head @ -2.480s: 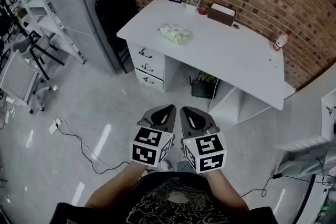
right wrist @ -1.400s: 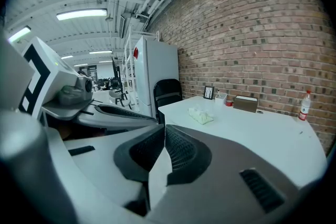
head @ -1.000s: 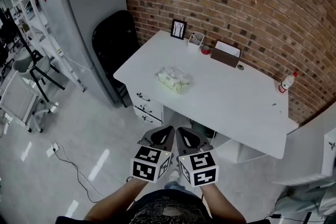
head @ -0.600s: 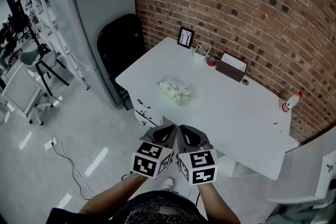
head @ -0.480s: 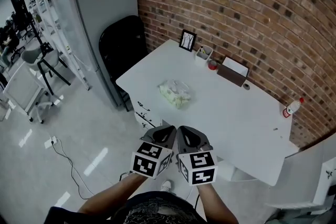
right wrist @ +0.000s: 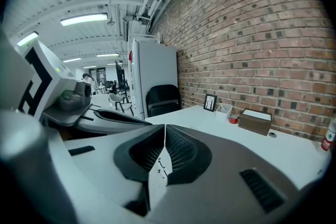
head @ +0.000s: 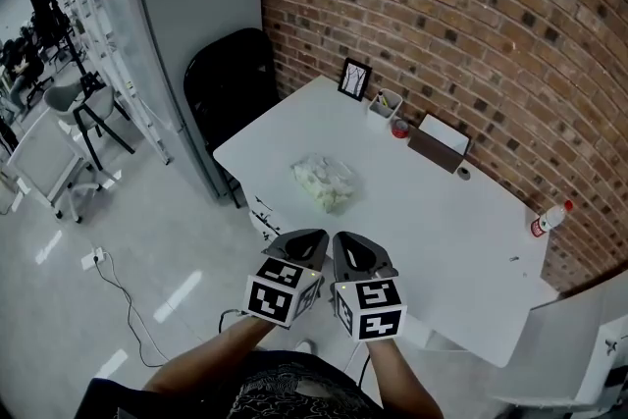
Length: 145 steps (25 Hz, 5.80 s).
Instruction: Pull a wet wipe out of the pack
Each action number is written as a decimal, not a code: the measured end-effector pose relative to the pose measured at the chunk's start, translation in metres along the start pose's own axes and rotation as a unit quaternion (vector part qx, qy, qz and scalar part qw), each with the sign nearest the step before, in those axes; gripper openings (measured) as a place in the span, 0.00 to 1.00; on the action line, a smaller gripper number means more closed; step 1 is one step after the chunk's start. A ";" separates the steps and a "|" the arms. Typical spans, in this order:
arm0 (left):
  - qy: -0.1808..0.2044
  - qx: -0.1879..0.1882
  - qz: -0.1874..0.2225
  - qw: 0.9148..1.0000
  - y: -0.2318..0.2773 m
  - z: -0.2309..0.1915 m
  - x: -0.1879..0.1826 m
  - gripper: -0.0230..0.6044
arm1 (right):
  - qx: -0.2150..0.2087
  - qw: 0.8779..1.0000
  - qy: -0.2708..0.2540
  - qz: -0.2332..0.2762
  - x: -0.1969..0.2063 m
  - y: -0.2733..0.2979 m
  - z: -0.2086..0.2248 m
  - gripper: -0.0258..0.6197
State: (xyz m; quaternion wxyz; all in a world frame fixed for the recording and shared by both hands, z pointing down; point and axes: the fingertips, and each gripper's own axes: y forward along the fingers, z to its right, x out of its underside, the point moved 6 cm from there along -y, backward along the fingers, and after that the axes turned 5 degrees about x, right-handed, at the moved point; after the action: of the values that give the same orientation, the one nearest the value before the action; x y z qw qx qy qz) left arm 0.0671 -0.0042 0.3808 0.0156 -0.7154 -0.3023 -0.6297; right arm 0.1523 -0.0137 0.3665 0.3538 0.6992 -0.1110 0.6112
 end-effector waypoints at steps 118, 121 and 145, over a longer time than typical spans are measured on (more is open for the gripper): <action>0.030 0.182 -0.076 0.980 0.185 -0.240 -0.024 0.06 | 0.183 0.971 0.034 -0.151 0.016 0.285 0.052 0.07; 0.031 0.183 -0.074 0.980 0.185 -0.237 -0.026 0.06 | 0.182 0.972 0.033 -0.147 0.012 0.283 0.053 0.07; 0.038 0.169 -0.061 0.983 0.173 -0.228 -0.039 0.06 | 0.180 0.976 0.027 -0.120 -0.007 0.267 0.055 0.07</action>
State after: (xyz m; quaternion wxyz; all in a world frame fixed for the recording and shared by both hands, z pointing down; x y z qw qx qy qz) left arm -0.0583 -0.2536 0.4545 0.1095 -0.6584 -0.4464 -0.5961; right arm 0.0364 -0.2438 0.4552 0.2956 0.7427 0.0955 0.5933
